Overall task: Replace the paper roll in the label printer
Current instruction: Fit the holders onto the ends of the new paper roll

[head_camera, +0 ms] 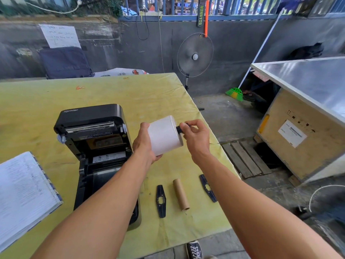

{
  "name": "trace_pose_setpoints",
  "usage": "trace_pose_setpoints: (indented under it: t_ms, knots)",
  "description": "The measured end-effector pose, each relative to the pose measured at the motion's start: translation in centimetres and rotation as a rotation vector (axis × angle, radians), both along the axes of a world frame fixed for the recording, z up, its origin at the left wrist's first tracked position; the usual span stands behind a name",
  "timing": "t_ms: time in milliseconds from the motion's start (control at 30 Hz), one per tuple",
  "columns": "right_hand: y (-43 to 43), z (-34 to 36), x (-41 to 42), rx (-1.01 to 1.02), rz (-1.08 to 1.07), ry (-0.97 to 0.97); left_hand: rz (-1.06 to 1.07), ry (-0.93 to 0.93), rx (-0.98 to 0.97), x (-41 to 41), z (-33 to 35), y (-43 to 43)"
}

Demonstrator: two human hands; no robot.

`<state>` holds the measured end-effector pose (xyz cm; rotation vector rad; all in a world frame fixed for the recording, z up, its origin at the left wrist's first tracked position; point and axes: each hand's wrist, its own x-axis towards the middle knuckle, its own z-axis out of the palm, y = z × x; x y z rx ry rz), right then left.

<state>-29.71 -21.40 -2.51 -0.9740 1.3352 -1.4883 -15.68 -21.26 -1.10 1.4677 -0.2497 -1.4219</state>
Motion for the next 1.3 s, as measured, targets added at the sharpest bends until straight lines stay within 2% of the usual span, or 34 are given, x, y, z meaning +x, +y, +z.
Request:
trace_pose_setpoints:
  t_ms: [200,333,400,467,533,667,733,767,833,900,967,1167,1233,1300]
  knots:
    - [0.0,-0.5,-0.2,0.065,0.041,0.143,-0.012,-0.022,-0.002,-0.1,-0.6,-0.8]
    - [-0.3,-1.2,-1.6,0.153,0.073,-0.005,0.007,-0.026,0.009,-0.5,-1.6,-1.2]
    - [-0.4,-2.3,-2.6,0.225,0.037,0.0,0.006,-0.01,0.001,-0.7,-2.1,-1.3]
    - [-0.4,-4.1,-3.5,0.336,-0.014,0.141,0.005,0.017,-0.013,-0.8,-2.7,-1.4]
    - [-0.3,-5.7,-4.4,0.466,0.006,0.394,-0.006,0.029,-0.032,-0.9,-3.0,-1.6]
    - [1.4,-7.6,-5.9,0.754,0.465,1.09,-0.016,0.041,-0.063,-1.2,-3.3,-2.3]
    - [2.4,-8.6,-6.2,0.82,0.581,1.284,-0.006,0.044,-0.062,-1.3,-3.4,-2.6]
    - [2.6,-9.0,-6.3,0.823,0.59,1.321,-0.001,0.048,-0.064,-1.4,-3.4,-2.8]
    - [2.4,-9.7,-6.5,0.822,0.587,1.298,0.013,0.056,-0.07,-1.4,-3.4,-3.0]
    - [1.8,-9.8,-6.6,0.843,0.576,1.184,0.025,0.052,-0.071,-1.2,-3.5,-3.2]
    - [1.0,-9.7,-6.7,0.793,0.478,1.057,0.035,0.039,-0.065,-1.0,-3.6,-3.4]
    - [-3.6,-3.5,-4.8,0.38,0.051,0.579,0.067,0.039,-0.048,-0.5,-3.6,-3.4]
    - [-4.4,-1.4,-3.8,0.28,0.007,0.528,0.078,0.038,-0.04,-0.3,-3.6,-3.3]
    - [-4.6,-0.2,-2.7,0.217,0.014,0.563,0.091,0.033,-0.037,-0.3,-3.5,-3.2]
